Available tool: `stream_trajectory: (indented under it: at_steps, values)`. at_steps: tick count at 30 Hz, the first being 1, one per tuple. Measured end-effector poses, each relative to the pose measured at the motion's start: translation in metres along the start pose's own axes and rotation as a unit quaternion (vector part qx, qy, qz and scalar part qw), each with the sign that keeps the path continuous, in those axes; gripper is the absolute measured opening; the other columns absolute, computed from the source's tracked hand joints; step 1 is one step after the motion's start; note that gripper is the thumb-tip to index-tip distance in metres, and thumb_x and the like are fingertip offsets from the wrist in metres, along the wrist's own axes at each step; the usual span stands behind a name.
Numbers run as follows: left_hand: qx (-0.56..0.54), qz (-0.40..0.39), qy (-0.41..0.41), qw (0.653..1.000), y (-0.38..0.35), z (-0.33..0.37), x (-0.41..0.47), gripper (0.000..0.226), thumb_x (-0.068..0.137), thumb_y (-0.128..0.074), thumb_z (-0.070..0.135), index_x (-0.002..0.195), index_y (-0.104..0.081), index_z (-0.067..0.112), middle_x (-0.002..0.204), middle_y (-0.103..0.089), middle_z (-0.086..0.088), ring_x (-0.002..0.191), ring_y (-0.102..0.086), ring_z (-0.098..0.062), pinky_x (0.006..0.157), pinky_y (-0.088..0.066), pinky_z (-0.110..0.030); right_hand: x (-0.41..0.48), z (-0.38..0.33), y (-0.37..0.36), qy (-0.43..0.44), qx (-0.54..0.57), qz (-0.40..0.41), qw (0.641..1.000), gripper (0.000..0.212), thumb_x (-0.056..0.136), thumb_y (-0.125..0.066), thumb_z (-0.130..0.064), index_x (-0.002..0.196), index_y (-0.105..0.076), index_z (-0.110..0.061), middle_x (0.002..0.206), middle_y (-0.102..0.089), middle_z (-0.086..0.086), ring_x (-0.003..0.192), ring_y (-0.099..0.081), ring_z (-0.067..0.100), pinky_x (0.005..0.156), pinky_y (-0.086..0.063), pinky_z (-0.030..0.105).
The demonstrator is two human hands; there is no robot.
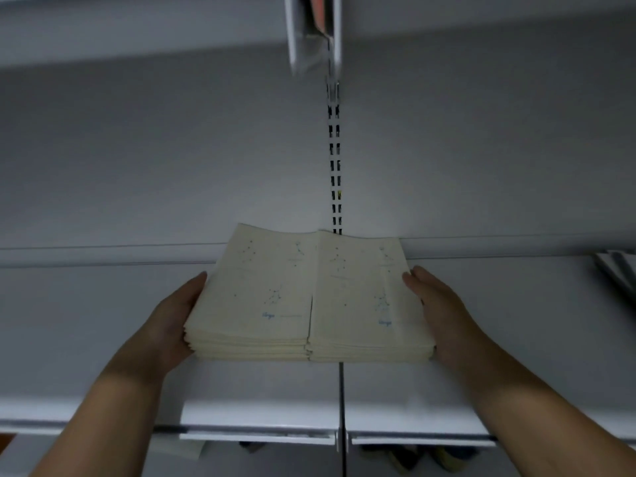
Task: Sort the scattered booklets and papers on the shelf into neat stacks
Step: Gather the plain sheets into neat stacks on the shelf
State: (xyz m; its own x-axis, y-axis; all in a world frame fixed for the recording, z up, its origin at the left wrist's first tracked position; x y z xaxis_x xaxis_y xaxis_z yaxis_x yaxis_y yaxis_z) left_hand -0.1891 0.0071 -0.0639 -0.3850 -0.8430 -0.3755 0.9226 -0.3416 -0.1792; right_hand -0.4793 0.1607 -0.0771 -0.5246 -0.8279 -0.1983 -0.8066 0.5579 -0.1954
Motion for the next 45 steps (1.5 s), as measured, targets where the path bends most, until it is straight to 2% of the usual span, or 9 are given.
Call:
stream_trajectory:
  at_steps: [4,12,19,22,26,29,36,40,45]
  values:
    - [-0.008,0.005,0.016,1.000,0.002,0.000,0.003,0.041,0.095,-0.037,0.041,0.098,-0.066,0.012,0.077,-0.076,-0.003,0.067,-0.072,-0.016,0.061,-0.057,-0.026,0.006,0.009,-0.002,-0.004,0.051,0.016,0.999,0.015,0.092,-0.051,-0.015,0.100,-0.064,-0.019,0.116,-0.060,-0.004,0.106,-0.055,0.018,0.111,-0.032,0.045]
    - [0.020,0.010,0.012,1.000,-0.001,0.006,0.002,0.041,0.094,-0.039,0.042,0.101,-0.065,0.011,0.079,-0.076,-0.005,0.066,-0.072,-0.018,0.073,-0.047,-0.035,0.015,0.017,0.000,-0.032,0.055,0.005,0.998,0.065,0.086,-0.059,-0.034,0.144,-0.030,-0.028,0.147,-0.040,-0.006,0.133,-0.041,0.018,0.113,-0.031,0.045]
    - [0.031,-0.014,0.017,0.999,-0.004,0.010,-0.003,0.044,0.096,-0.035,0.043,0.097,-0.064,0.010,0.073,-0.076,-0.004,0.061,-0.072,-0.015,0.071,-0.044,-0.035,0.011,0.008,0.007,-0.038,0.080,-0.068,0.994,0.015,0.090,-0.054,-0.029,0.094,-0.063,-0.018,0.092,-0.067,0.004,0.082,-0.064,0.018,0.075,-0.048,0.033]
    - [0.045,0.002,0.017,0.999,-0.008,0.010,-0.007,0.045,0.096,-0.035,0.043,0.093,-0.064,0.009,0.069,-0.075,-0.004,0.061,-0.071,-0.018,0.070,-0.044,-0.034,0.007,0.007,0.019,-0.008,-0.012,-0.045,0.999,0.036,0.089,-0.055,-0.032,0.113,-0.059,-0.005,0.110,-0.064,0.011,0.099,-0.061,0.022,0.088,-0.043,0.035]
    - [0.073,0.205,-0.164,0.962,0.005,0.014,-0.008,0.026,0.093,-0.045,0.026,0.101,-0.065,0.012,0.101,-0.069,-0.011,0.079,-0.059,-0.016,0.075,-0.045,-0.032,-0.010,0.005,0.037,0.000,-0.094,-0.115,0.989,0.058,0.085,-0.063,-0.020,0.139,-0.040,-0.022,0.129,-0.058,-0.014,0.115,-0.056,0.003,0.106,-0.038,0.025]
    - [0.142,0.318,-0.334,0.876,-0.001,0.020,-0.047,0.020,0.080,-0.047,0.022,0.069,-0.063,0.027,0.063,-0.064,0.009,0.056,-0.050,-0.002,0.059,-0.040,-0.029,-0.028,-0.001,0.039,0.030,-0.205,-0.215,0.955,0.055,0.080,-0.068,-0.007,0.119,-0.048,-0.041,0.109,-0.064,-0.034,0.107,-0.058,-0.011,0.088,-0.048,0.012]
    - [0.386,0.100,-0.251,0.882,-0.071,-0.051,-0.082,0.014,0.066,-0.057,0.037,0.061,-0.068,0.031,0.053,-0.063,0.014,0.047,-0.055,-0.004,0.053,-0.043,-0.019,-0.037,0.014,0.022,0.104,-0.363,-0.129,0.917,0.092,0.065,-0.083,-0.032,0.127,-0.023,-0.064,0.119,-0.057,-0.030,0.107,-0.054,-0.010,0.088,-0.044,0.014]
    - [0.396,0.102,-0.232,0.883,-0.079,-0.080,-0.076,0.030,0.073,-0.063,0.029,0.102,-0.072,0.026,0.055,-0.066,0.011,0.059,-0.063,-0.008,0.066,-0.048,-0.021,-0.038,0.017,0.023,0.115,-0.362,-0.115,0.918,0.089,0.065,-0.082,-0.033,0.115,-0.021,-0.074,0.111,-0.055,-0.038,0.100,-0.052,-0.020,0.073,-0.041,0.002]
    - [0.378,0.150,-0.265,0.874,-0.088,-0.085,-0.079,0.029,0.079,-0.060,0.021,0.106,-0.071,0.025,0.054,-0.066,-0.003,0.056,-0.060,-0.011,0.060,-0.045,-0.017,-0.039,0.020,0.024,0.123,-0.370,-0.096,0.916,0.090,0.065,-0.081,-0.033,0.132,-0.027,-0.060,0.112,-0.059,-0.035,0.099,-0.053,-0.020,0.073,-0.041,0.001]
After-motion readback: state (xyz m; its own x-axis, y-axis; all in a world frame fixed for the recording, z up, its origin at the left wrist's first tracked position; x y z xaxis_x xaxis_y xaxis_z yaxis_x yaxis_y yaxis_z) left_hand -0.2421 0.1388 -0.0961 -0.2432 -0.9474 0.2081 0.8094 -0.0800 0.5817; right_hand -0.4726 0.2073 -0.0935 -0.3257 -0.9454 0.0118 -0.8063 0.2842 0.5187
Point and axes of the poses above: each hand's wrist, its own x-axis towards the middle knuckle, its own y-axis out of the back of the hand, z = x × y, the point moved 2 cm from there along x, towards the middle knuckle
